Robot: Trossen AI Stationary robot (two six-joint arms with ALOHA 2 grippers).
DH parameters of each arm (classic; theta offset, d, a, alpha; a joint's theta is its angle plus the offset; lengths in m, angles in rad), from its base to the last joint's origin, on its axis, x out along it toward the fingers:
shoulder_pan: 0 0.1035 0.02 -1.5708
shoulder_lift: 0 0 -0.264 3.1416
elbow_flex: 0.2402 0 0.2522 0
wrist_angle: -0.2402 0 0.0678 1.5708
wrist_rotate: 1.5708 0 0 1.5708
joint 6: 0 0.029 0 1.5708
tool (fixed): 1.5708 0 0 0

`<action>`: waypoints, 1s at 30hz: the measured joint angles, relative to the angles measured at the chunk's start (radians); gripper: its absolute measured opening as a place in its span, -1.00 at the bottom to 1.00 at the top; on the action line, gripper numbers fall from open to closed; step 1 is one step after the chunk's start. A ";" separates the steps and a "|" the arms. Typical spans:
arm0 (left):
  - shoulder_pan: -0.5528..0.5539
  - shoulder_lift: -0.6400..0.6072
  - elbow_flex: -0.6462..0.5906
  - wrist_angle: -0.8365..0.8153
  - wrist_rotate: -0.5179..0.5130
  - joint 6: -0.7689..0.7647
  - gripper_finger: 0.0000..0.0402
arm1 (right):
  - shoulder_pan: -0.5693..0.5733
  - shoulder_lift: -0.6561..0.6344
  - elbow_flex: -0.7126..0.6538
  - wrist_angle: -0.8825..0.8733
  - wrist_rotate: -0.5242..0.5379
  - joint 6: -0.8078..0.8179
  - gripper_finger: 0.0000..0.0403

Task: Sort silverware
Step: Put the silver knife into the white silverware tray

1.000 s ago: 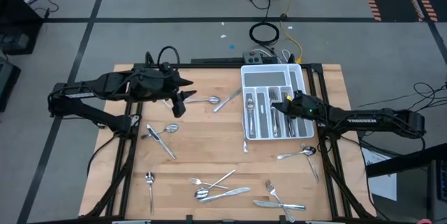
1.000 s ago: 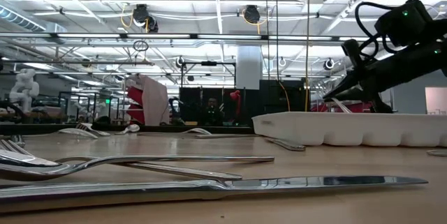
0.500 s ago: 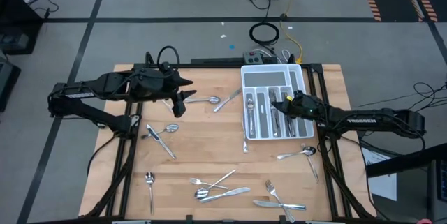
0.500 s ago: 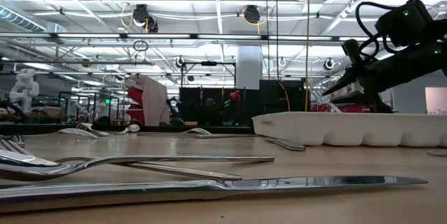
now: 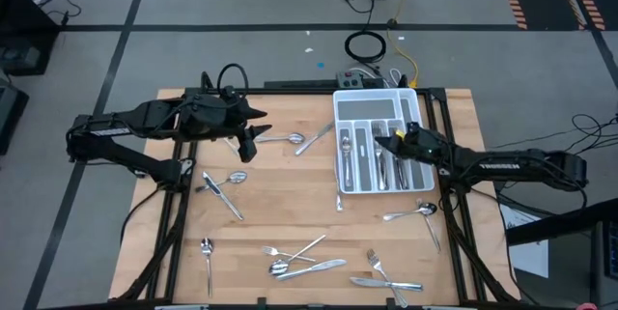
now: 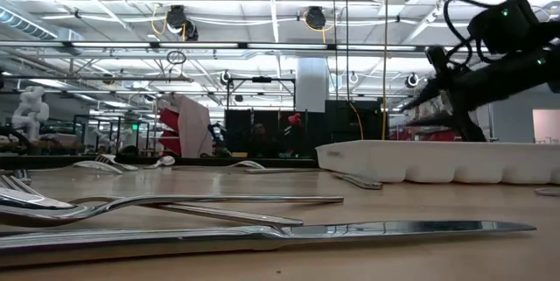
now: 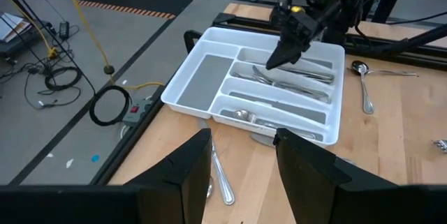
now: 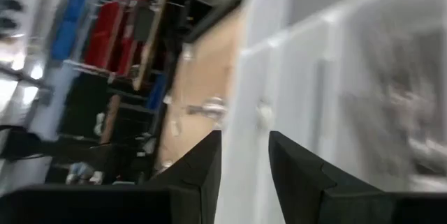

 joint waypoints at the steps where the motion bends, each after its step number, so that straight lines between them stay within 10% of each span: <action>1: 0.000 0.000 0.000 0.000 0.000 0.000 -0.17 | 0.000 0.000 0.018 0.006 -0.005 -0.023 -0.45; 6: 0.000 0.002 0.000 0.000 0.000 -0.009 -0.17 | 0.001 0.000 0.179 -0.112 -0.023 -0.202 -0.45; 17: 0.092 0.217 0.000 -0.001 -0.067 -0.147 -0.17 | 0.001 0.029 0.868 -1.137 0.110 -0.701 -0.45; 30: 0.286 0.686 0.000 0.159 0.252 -0.253 -0.17 | 0.002 0.022 1.057 -1.323 0.196 -0.772 -0.44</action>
